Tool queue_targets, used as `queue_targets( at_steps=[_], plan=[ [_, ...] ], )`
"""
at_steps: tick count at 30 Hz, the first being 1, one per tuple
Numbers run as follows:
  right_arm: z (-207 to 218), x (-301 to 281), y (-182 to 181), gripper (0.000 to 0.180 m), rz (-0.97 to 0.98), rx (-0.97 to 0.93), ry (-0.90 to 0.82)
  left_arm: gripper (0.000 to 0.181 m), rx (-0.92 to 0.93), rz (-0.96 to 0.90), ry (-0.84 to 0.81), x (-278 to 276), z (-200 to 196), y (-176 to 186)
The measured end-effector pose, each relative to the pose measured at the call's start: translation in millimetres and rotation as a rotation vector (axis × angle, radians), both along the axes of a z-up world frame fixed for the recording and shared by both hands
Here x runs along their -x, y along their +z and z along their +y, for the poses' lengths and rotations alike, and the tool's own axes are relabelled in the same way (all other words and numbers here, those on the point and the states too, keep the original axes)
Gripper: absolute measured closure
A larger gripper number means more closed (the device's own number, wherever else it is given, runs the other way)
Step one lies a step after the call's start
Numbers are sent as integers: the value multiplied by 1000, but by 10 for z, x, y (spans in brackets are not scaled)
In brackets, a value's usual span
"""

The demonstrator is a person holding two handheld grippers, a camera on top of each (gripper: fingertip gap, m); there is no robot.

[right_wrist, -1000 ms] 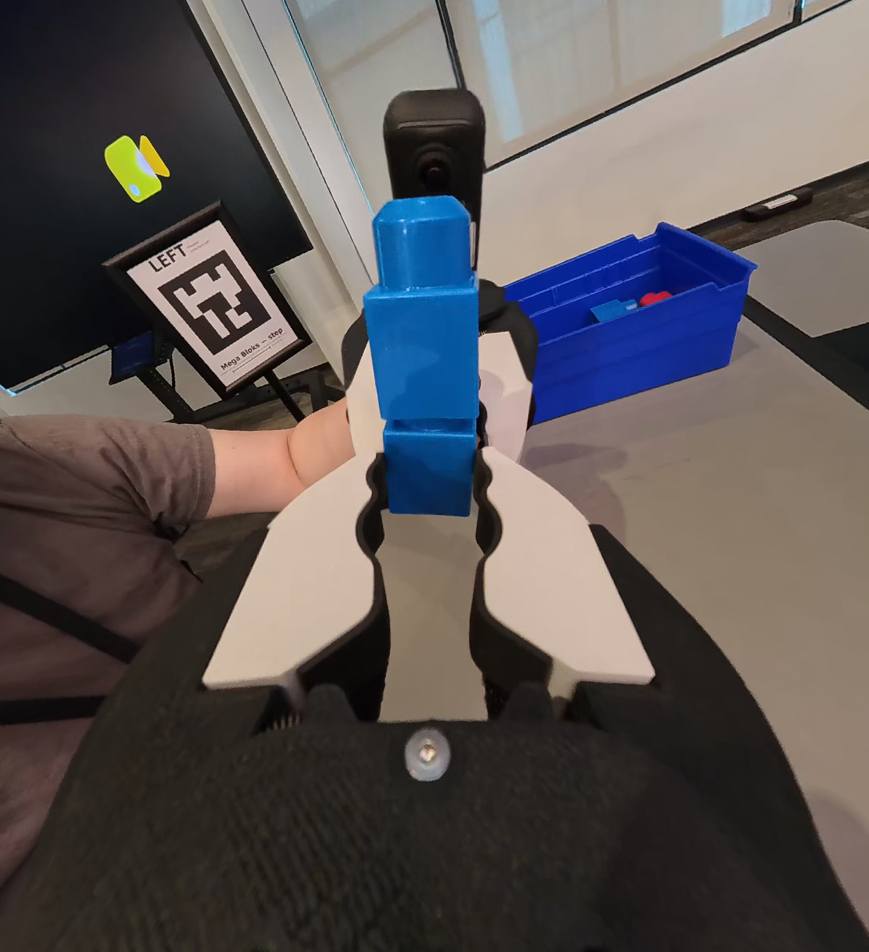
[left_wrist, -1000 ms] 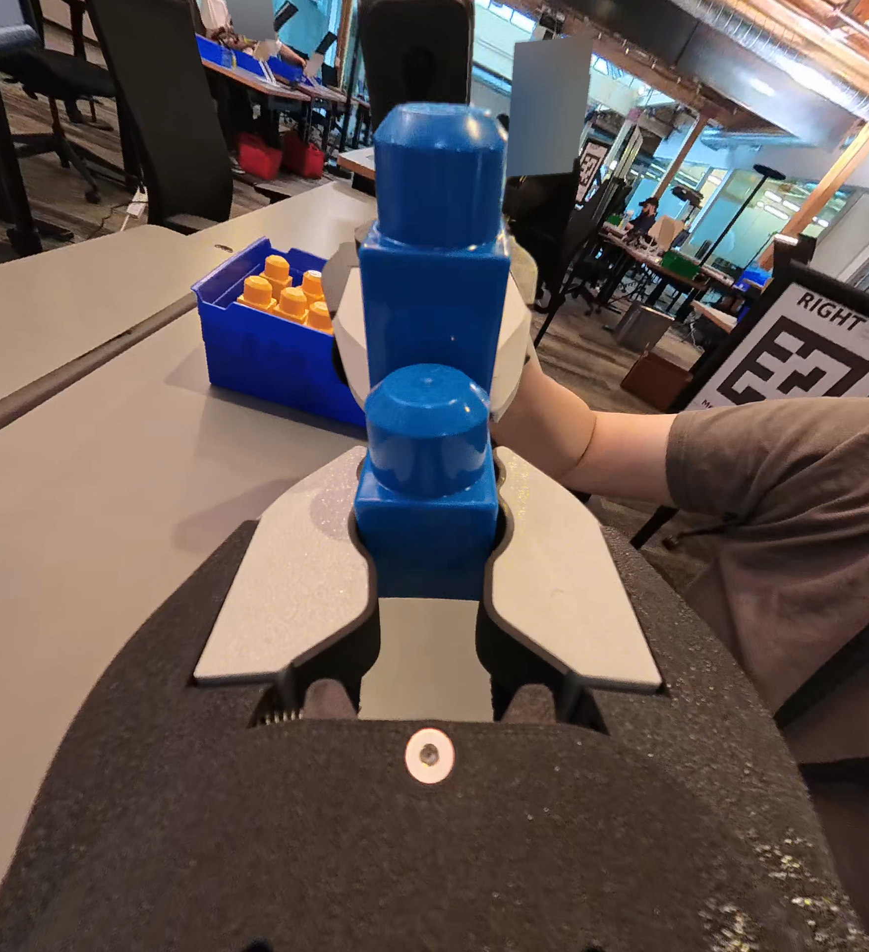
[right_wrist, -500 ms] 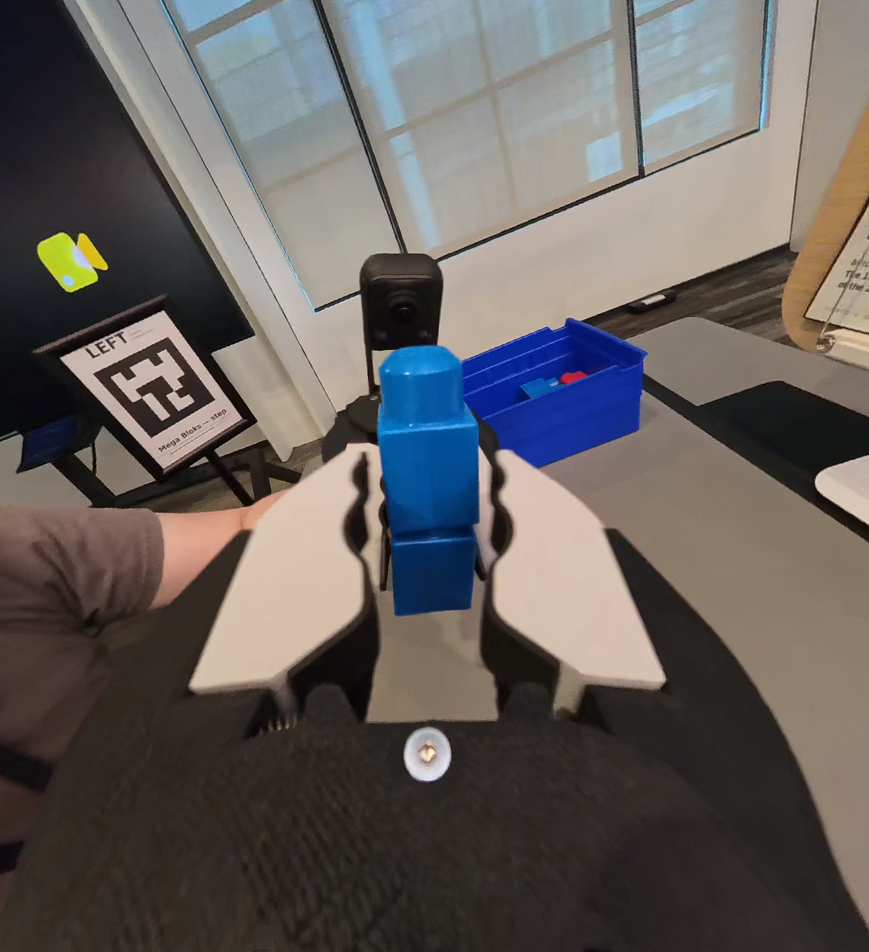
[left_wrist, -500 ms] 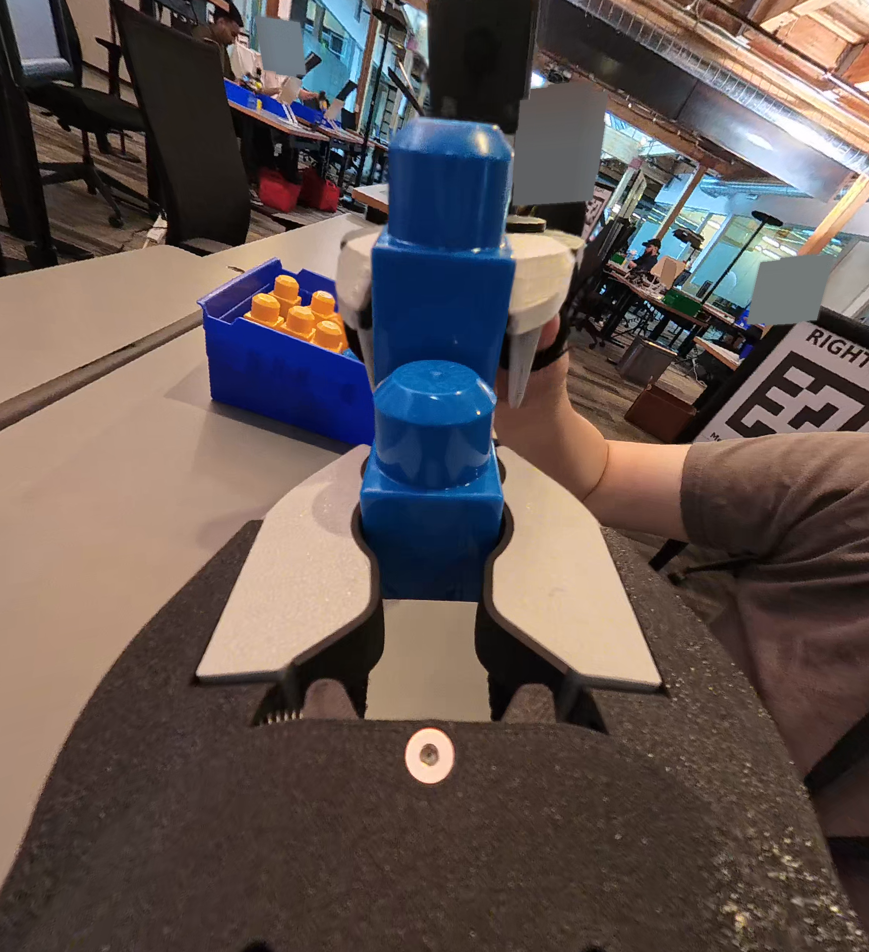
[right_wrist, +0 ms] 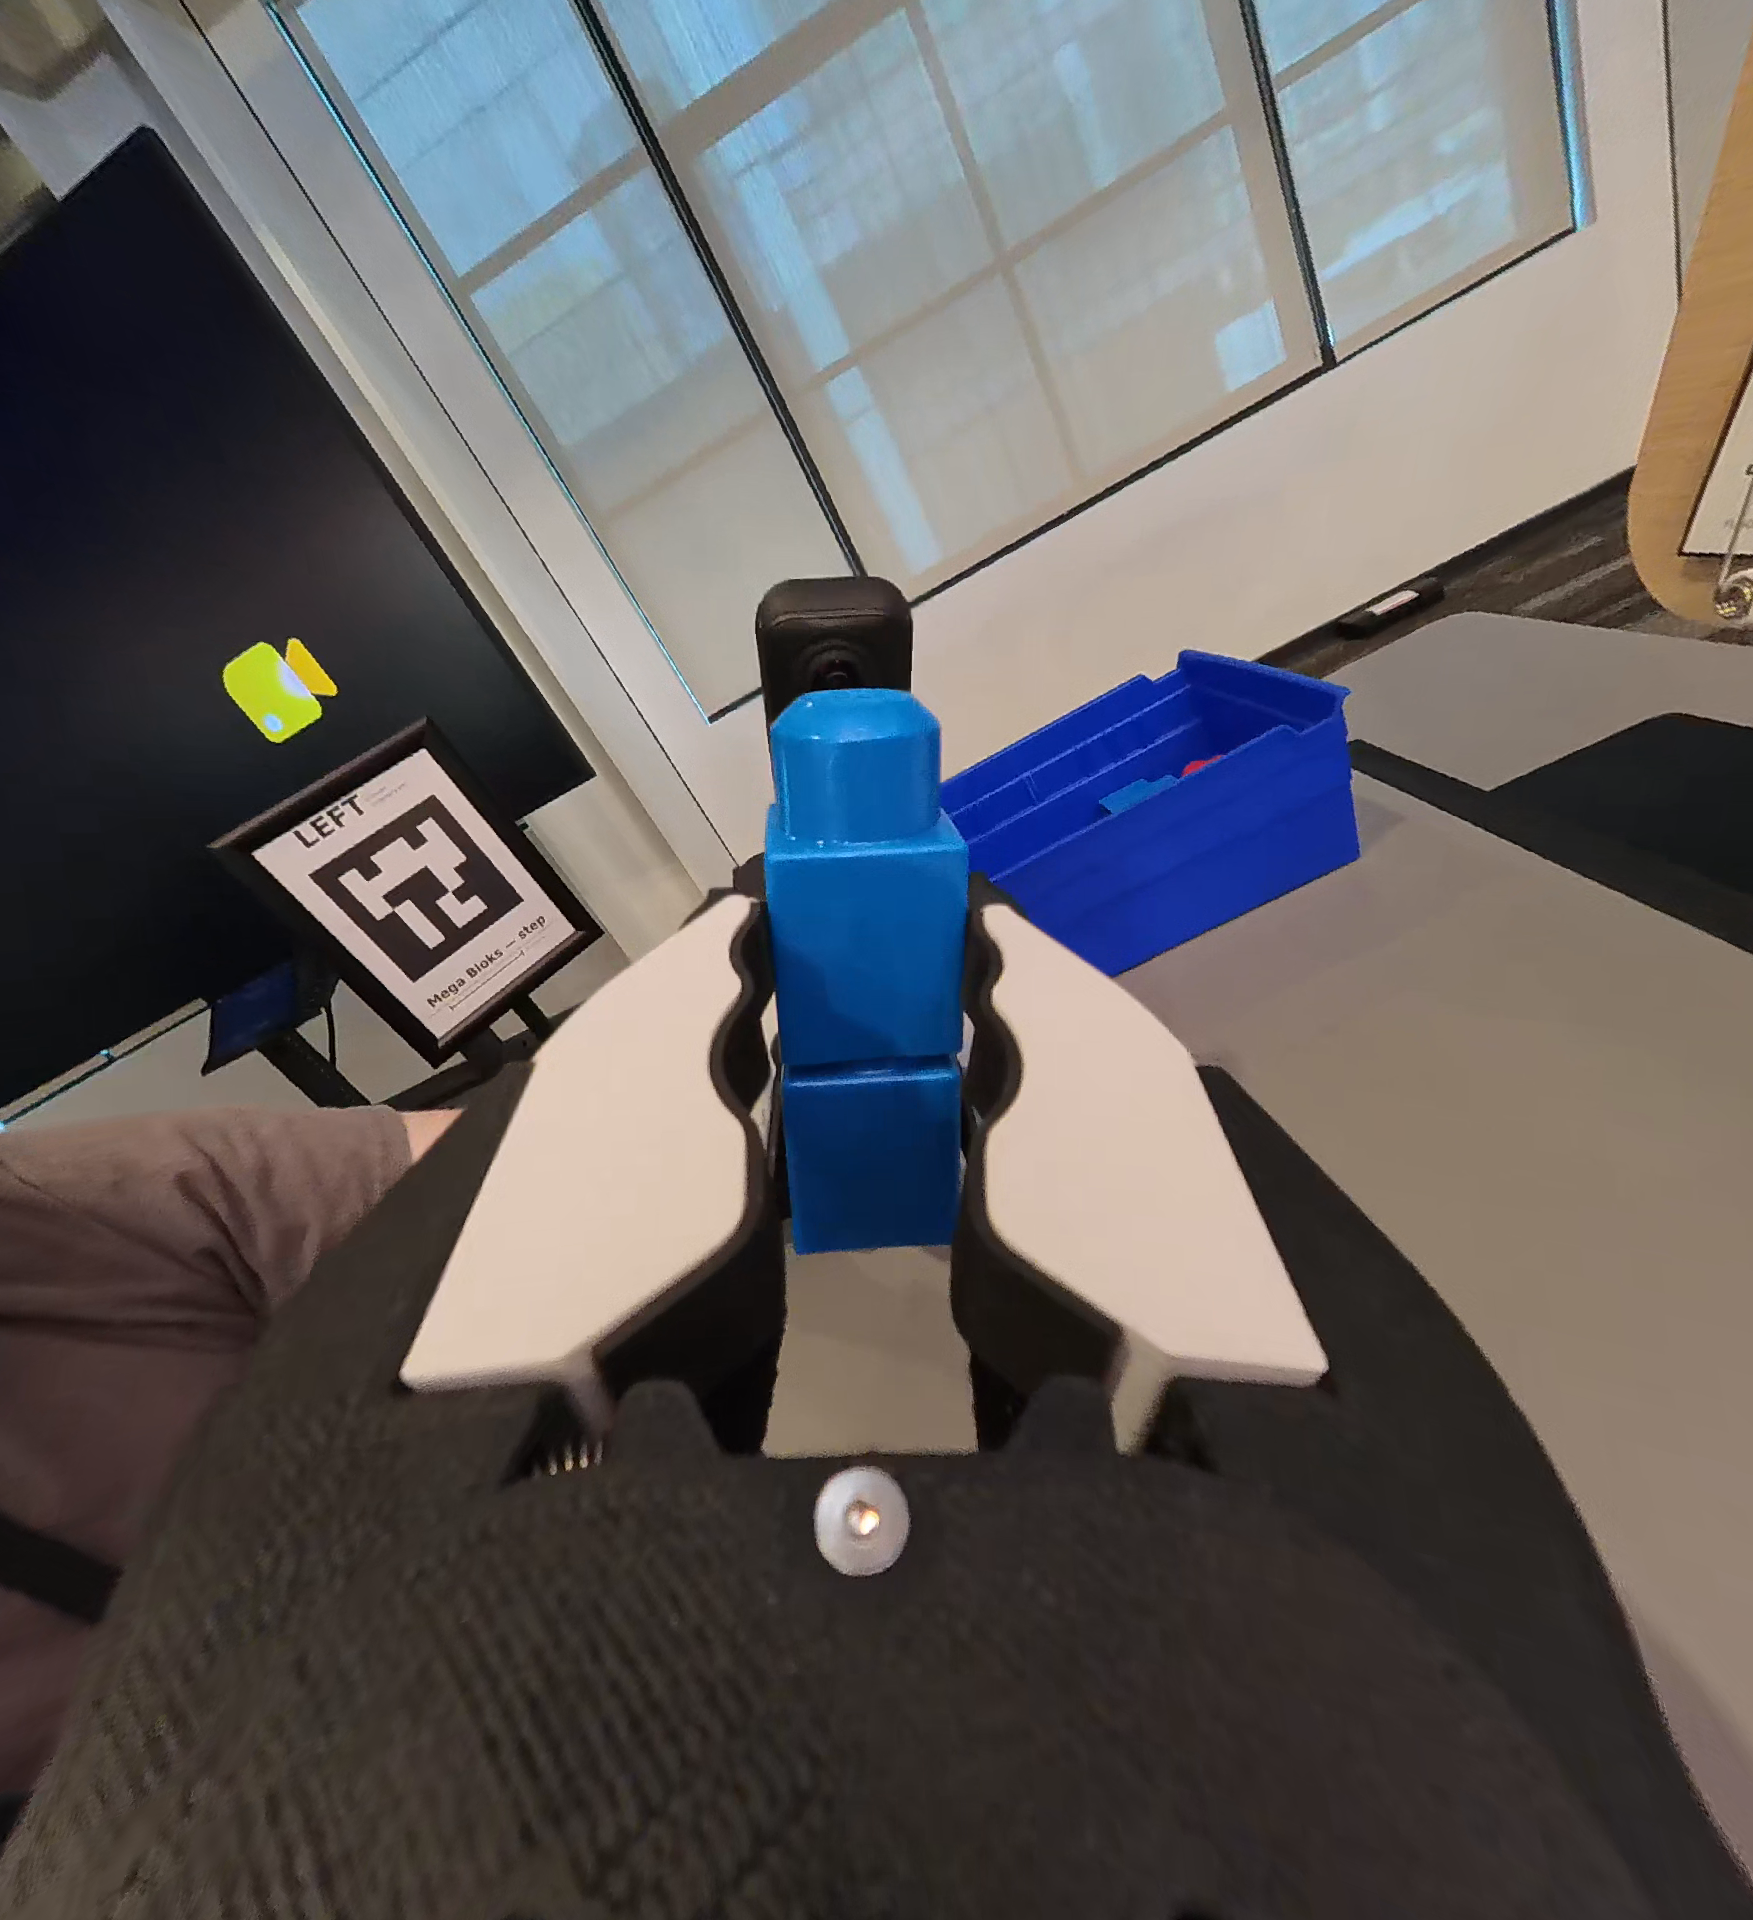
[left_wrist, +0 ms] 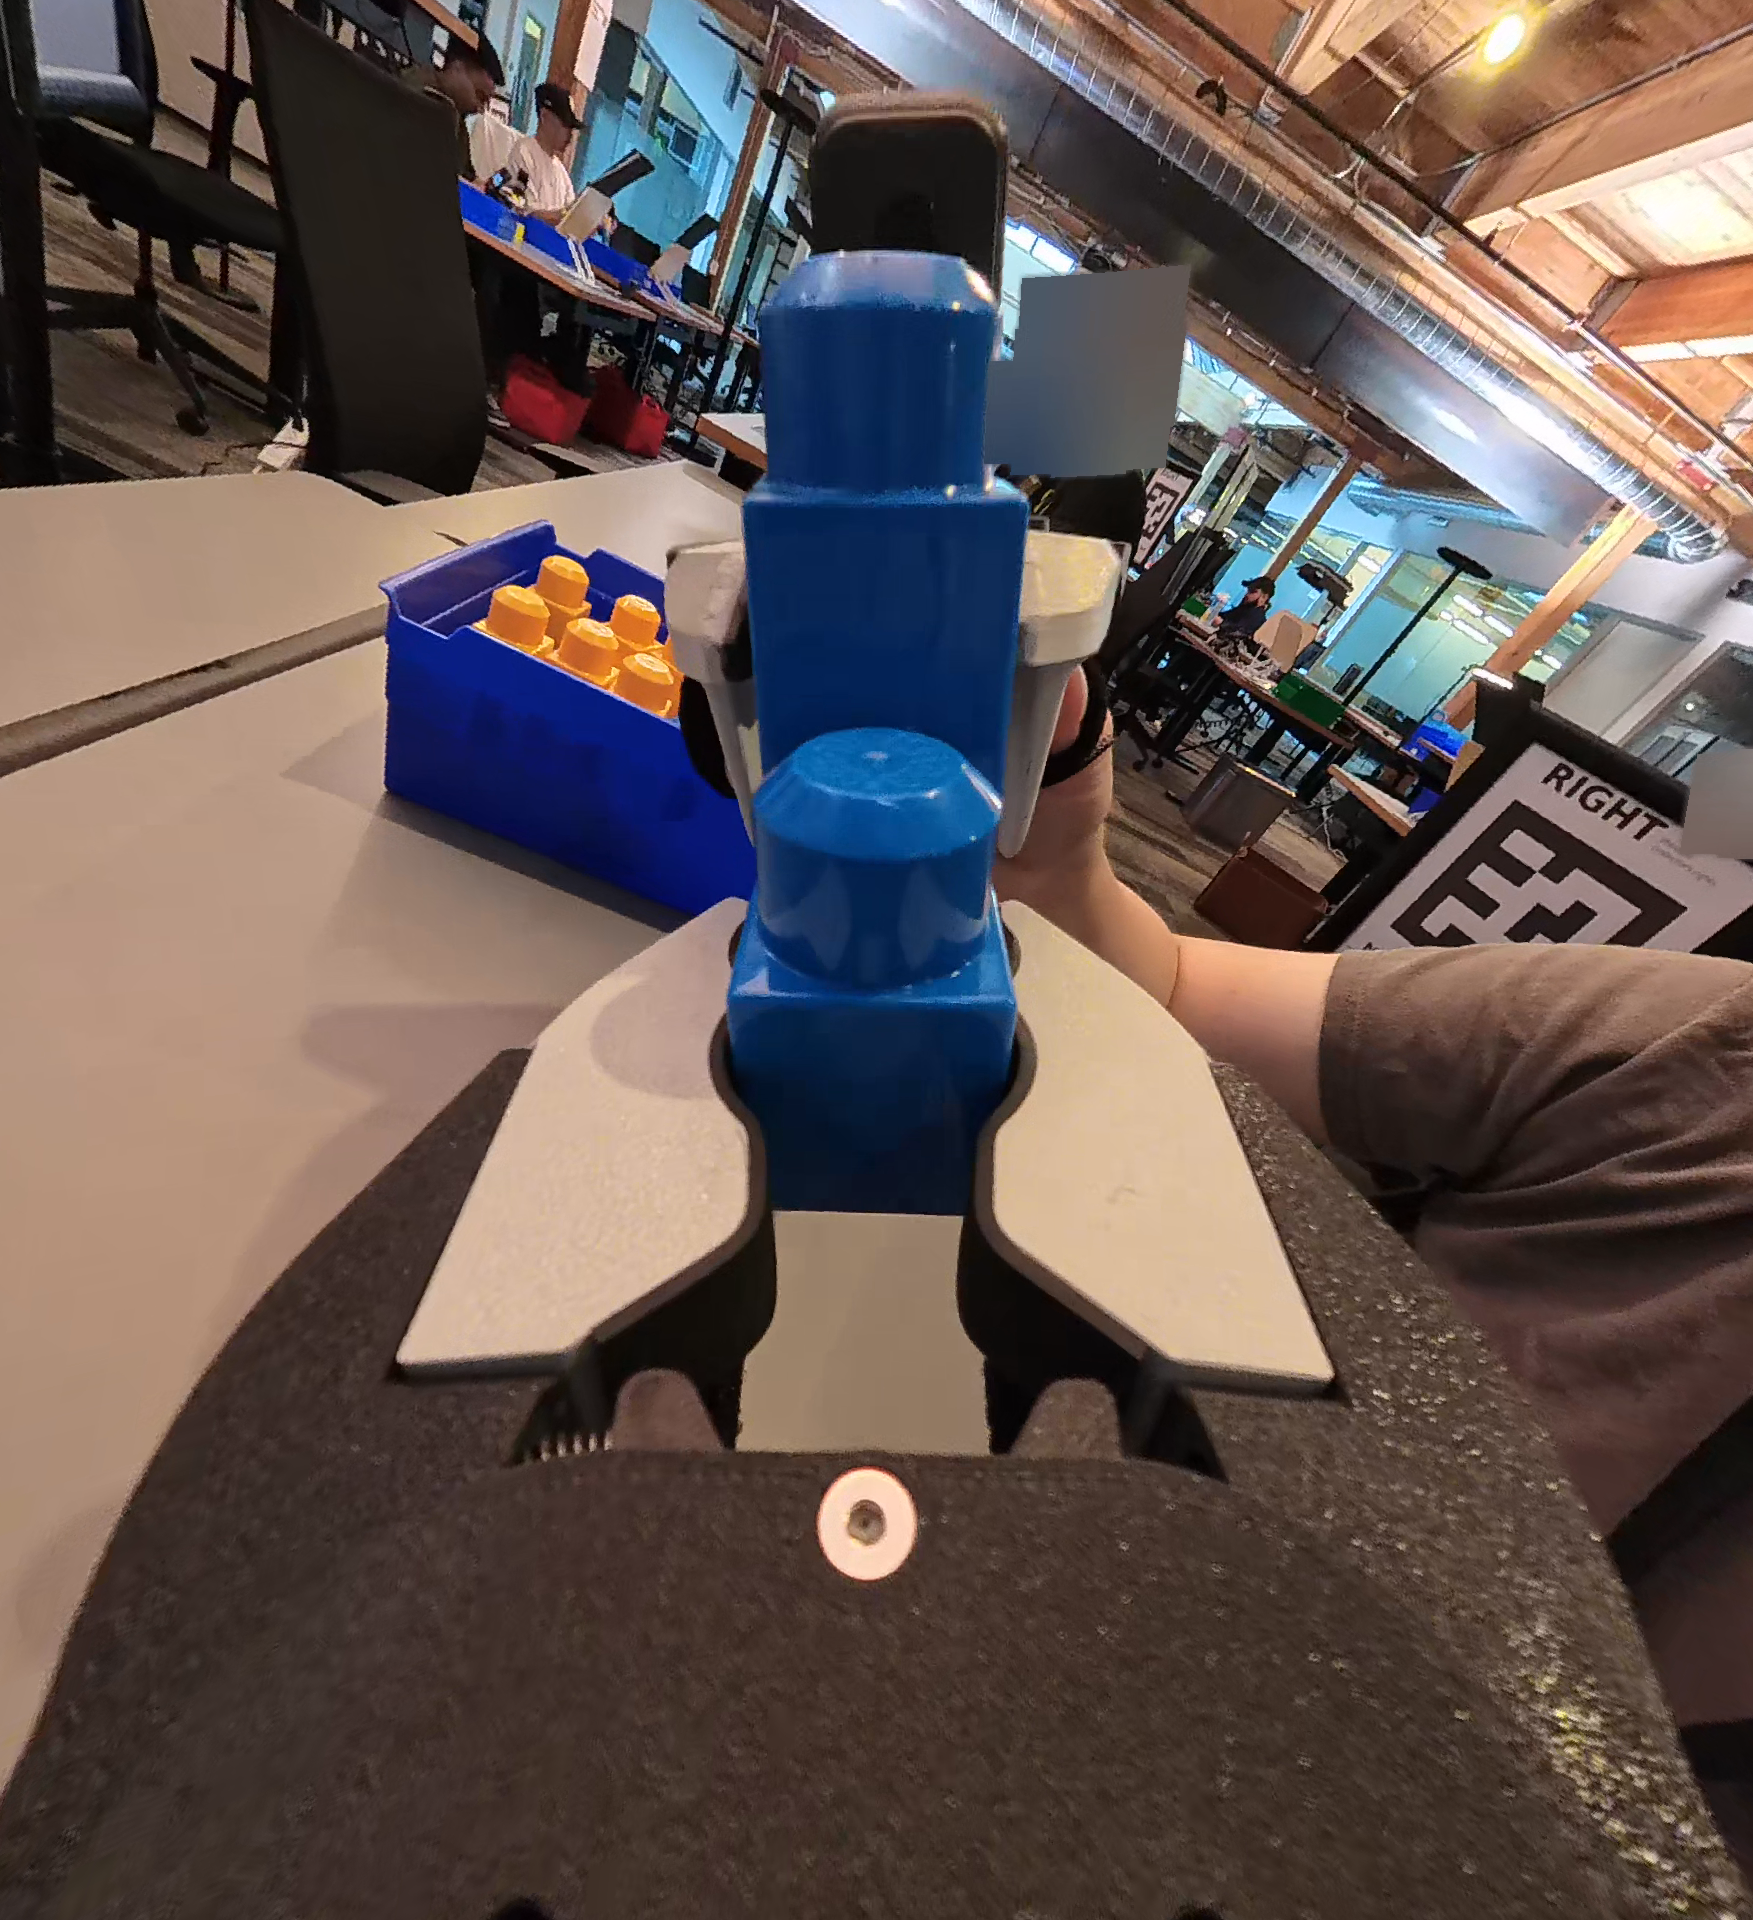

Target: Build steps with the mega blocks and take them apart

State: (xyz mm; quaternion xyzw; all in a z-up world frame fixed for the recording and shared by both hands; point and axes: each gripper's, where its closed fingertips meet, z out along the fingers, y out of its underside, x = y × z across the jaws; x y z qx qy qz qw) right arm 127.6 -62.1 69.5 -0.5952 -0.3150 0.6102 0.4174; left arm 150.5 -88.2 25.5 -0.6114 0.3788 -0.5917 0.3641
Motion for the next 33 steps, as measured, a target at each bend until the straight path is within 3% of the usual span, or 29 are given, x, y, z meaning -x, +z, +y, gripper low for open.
queue_targets(
  at_steps=[33],
  plan=[
    [-118, 19, -90, 143, -138, -104, 74, 141, -99, 125, 8, 78, -21, -24]
  ],
)
